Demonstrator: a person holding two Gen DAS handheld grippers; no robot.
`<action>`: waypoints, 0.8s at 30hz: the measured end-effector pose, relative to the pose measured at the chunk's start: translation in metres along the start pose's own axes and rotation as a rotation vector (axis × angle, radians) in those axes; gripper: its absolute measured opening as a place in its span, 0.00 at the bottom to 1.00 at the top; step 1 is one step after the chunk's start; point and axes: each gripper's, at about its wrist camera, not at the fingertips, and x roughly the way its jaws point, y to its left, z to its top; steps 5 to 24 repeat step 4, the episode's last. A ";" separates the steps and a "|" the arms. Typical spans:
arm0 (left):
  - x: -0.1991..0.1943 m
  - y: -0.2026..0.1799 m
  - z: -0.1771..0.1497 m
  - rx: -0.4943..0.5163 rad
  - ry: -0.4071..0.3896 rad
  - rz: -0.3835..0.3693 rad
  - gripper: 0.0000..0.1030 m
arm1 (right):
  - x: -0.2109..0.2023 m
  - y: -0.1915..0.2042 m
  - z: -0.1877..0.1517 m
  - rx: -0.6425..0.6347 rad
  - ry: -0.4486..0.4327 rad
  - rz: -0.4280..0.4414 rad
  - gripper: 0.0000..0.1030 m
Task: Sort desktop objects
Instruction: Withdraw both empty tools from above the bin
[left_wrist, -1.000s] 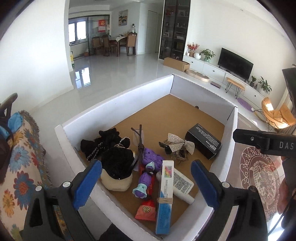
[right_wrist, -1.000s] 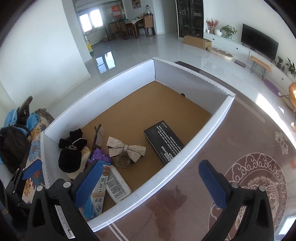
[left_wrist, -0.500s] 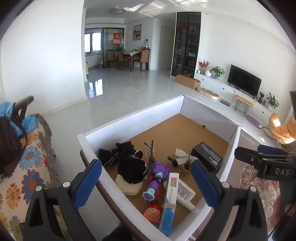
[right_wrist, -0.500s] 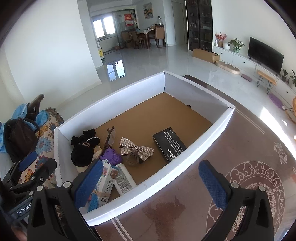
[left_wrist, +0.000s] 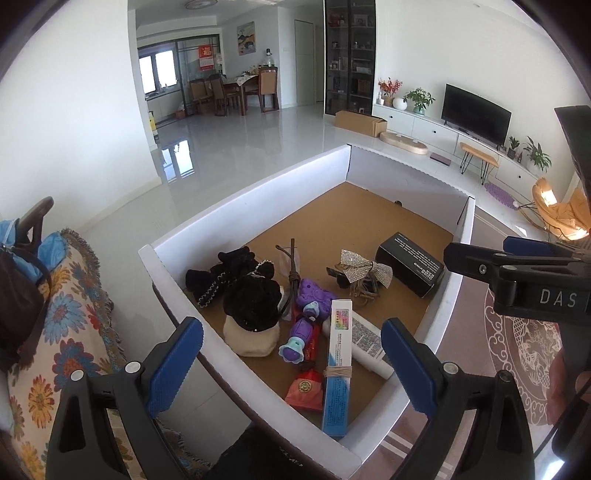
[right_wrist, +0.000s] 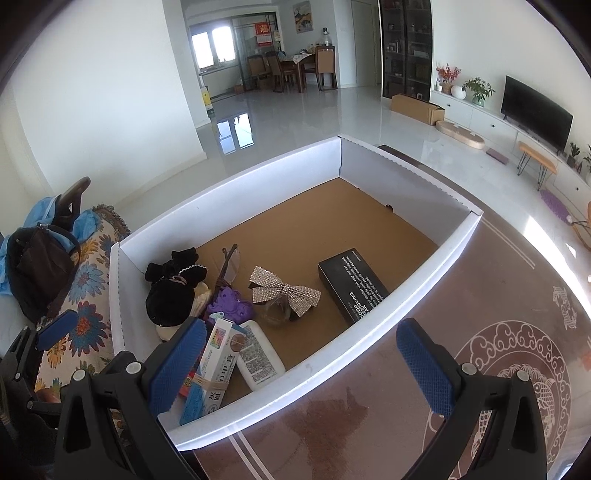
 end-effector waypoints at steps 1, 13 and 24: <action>0.000 0.002 -0.001 -0.017 0.001 -0.015 0.96 | 0.001 -0.001 0.000 0.001 0.003 -0.002 1.00; -0.006 0.005 -0.003 -0.048 -0.041 -0.044 0.96 | 0.004 -0.003 -0.001 0.008 0.008 -0.005 1.00; -0.006 0.005 -0.003 -0.048 -0.041 -0.044 0.96 | 0.004 -0.003 -0.001 0.008 0.008 -0.005 1.00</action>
